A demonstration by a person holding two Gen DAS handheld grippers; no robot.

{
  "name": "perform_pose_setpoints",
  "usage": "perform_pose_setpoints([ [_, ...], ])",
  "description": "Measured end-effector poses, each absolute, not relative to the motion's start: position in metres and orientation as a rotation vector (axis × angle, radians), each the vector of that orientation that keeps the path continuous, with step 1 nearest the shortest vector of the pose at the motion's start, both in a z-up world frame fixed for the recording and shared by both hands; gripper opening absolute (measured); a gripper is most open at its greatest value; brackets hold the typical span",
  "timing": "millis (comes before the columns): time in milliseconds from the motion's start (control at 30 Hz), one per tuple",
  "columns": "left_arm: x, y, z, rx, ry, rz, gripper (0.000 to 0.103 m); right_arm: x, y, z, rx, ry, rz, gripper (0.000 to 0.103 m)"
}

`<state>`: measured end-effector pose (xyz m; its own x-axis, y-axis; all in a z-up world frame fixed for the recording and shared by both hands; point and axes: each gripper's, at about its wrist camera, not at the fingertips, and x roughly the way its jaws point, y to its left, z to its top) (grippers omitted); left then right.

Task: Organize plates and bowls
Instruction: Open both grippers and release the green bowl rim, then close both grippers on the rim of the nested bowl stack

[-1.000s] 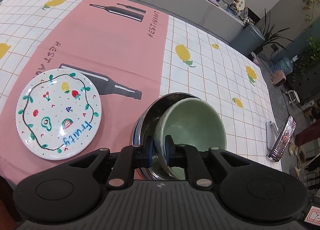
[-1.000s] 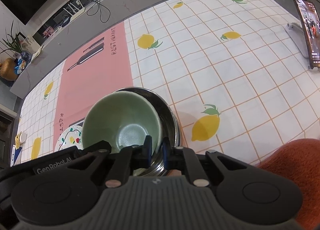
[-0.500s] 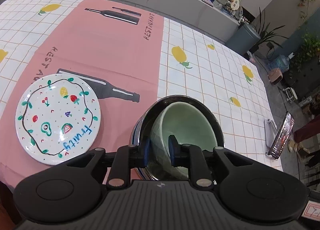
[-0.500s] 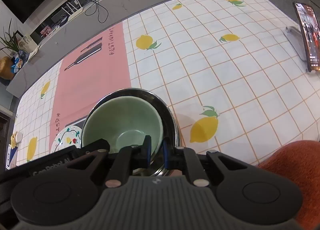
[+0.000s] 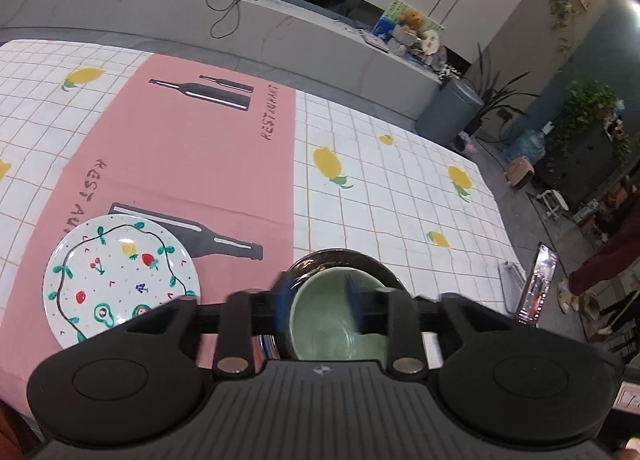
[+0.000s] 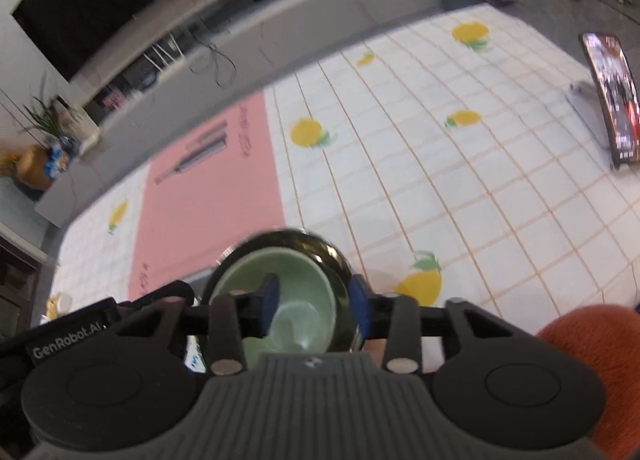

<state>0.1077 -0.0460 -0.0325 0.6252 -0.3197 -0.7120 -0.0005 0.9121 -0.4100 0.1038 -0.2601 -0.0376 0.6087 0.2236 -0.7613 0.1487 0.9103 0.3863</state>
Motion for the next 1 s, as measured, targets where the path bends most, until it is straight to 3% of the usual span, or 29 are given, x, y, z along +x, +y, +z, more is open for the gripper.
perform_pose_setpoints([
  [67, 0.106, -0.043, -0.033, -0.399, 0.862, -0.194, 0.055, 0.102, -0.264, -0.036, 0.445, 0.893, 0.042, 0.067],
  [167, 0.106, -0.037, -0.04, -0.415, 0.863, -0.208, 0.069, 0.103, -0.272, -0.043, 0.489, 0.89, 0.036, 0.078],
  [233, 0.108, -0.031, -0.049, -0.463, 0.888, -0.207, 0.071, 0.107, -0.278, -0.054, 0.541, 0.928, 0.053, 0.08],
  [600, 0.118, -0.01, -0.112, -0.778, 1.005, -0.146, 0.074, 0.124, -0.297, -0.12, 0.829, 1.102, 0.144, 0.08],
  [1000, 0.124, -0.019, -0.137, -0.81, 1.043, -0.134, 0.073, 0.135, -0.302, -0.141, 0.871, 1.144, 0.176, 0.075],
])
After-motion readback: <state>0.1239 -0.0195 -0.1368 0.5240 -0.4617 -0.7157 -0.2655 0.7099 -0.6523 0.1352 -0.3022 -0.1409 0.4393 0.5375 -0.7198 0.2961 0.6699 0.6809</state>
